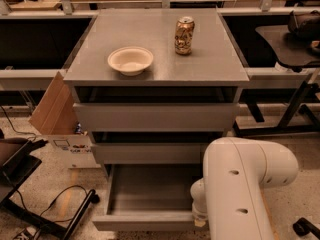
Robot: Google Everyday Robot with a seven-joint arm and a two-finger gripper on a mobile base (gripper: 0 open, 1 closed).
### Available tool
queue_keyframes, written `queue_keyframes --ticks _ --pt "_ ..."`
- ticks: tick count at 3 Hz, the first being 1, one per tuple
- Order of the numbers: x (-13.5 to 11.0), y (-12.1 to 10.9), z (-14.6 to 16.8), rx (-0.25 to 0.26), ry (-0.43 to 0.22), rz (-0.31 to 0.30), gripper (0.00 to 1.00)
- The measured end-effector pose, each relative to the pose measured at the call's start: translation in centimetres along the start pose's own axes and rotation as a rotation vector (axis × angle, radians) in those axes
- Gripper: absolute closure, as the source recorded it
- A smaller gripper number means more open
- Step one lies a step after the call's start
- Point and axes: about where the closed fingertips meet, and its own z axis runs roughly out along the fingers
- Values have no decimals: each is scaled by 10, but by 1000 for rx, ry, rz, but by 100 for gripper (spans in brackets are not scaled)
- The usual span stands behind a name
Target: Open bottom drawer
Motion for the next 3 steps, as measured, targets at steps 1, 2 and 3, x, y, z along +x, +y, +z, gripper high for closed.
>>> queue_keyframes --ticks 1,2,3 --pt "9 36 -9 -19 11 60 100" --pt "10 43 -12 -21 13 71 100" --pt "13 55 -14 -31 17 94 100"
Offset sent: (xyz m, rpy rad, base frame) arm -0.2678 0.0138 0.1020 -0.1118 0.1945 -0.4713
